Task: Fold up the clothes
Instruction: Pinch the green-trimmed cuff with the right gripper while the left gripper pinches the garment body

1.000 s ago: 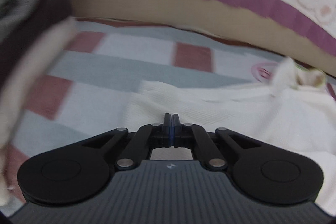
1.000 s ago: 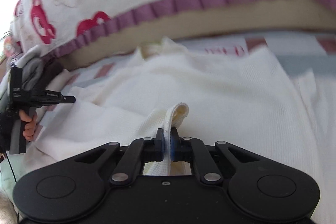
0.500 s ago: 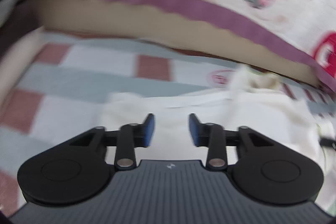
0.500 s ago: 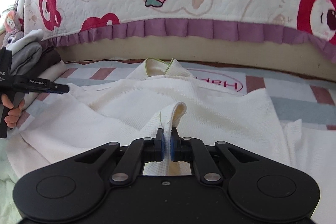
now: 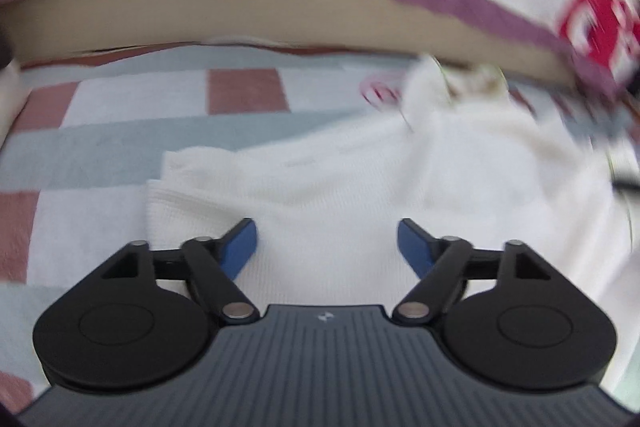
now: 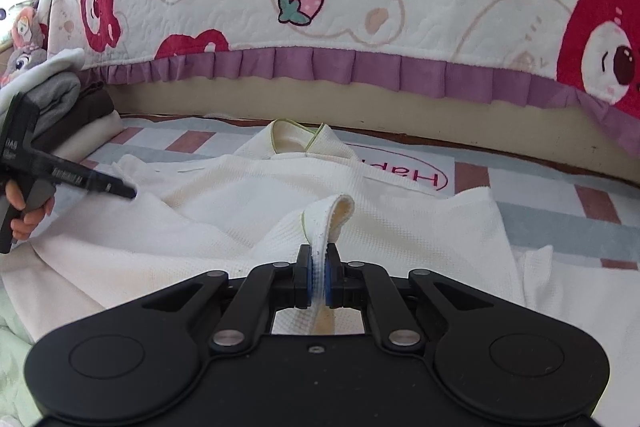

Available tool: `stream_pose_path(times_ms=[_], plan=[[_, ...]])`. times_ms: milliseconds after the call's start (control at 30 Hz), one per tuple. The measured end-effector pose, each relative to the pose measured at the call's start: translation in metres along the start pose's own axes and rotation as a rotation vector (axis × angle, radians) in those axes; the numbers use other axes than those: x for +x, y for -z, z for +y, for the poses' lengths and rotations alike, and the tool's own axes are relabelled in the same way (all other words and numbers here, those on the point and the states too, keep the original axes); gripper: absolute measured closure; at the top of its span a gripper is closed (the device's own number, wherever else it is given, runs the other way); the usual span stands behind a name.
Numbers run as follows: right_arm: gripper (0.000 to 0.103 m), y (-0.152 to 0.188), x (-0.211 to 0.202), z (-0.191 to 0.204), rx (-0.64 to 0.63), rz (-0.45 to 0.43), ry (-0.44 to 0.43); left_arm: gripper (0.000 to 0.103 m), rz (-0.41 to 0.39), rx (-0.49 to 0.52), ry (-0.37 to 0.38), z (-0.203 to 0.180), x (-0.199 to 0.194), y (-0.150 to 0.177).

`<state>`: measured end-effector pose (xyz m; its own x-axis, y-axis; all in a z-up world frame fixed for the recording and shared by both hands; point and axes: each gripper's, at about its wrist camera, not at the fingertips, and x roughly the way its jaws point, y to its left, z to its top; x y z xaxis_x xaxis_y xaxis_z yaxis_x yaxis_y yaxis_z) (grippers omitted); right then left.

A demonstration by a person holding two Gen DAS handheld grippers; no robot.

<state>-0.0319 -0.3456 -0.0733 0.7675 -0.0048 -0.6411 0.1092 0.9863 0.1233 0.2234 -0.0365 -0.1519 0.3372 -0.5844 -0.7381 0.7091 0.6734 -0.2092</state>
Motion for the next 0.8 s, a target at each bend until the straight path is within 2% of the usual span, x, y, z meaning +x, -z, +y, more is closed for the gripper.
stream_pose_path(times_ms=[67, 200, 267, 300, 333, 367, 400, 500, 800], plan=[[0.095, 0.002, 0.0, -0.002, 0.003, 0.001, -0.005, 0.023, 0.0, 0.041, 0.003, -0.003, 0.0, 0.007], [0.095, 0.005, -0.001, -0.004, 0.007, -0.003, -0.018, 0.013, -0.025, -0.013, -0.023, -0.008, 0.014, 0.003], [0.095, 0.007, -0.002, -0.006, 0.013, -0.006, -0.025, 0.019, -0.034, -0.02, -0.059, -0.013, 0.021, 0.0], [0.095, 0.008, -0.003, -0.006, 0.015, -0.005, -0.027, 0.045, -0.033, 0.013, -0.109, -0.02, 0.023, 0.0], [0.095, 0.008, -0.002, -0.007, 0.017, -0.002, -0.027, 0.077, -0.032, 0.063, -0.158, -0.028, 0.024, -0.001], [0.095, 0.009, -0.002, -0.007, 0.018, 0.002, -0.027, 0.096, -0.032, 0.084, -0.172, -0.032, 0.024, -0.001], [0.095, 0.009, -0.001, -0.008, 0.02, 0.005, -0.026, 0.101, -0.034, 0.069, -0.157, -0.033, 0.024, -0.001], [0.095, 0.011, 0.0, -0.006, 0.024, 0.004, -0.022, 0.102, -0.05, 0.014, -0.153, -0.029, 0.021, 0.001], [0.095, -0.003, -0.008, 0.008, -0.031, -0.084, -0.03, 0.102, -0.175, -0.003, -0.289, -0.022, -0.015, -0.011]])
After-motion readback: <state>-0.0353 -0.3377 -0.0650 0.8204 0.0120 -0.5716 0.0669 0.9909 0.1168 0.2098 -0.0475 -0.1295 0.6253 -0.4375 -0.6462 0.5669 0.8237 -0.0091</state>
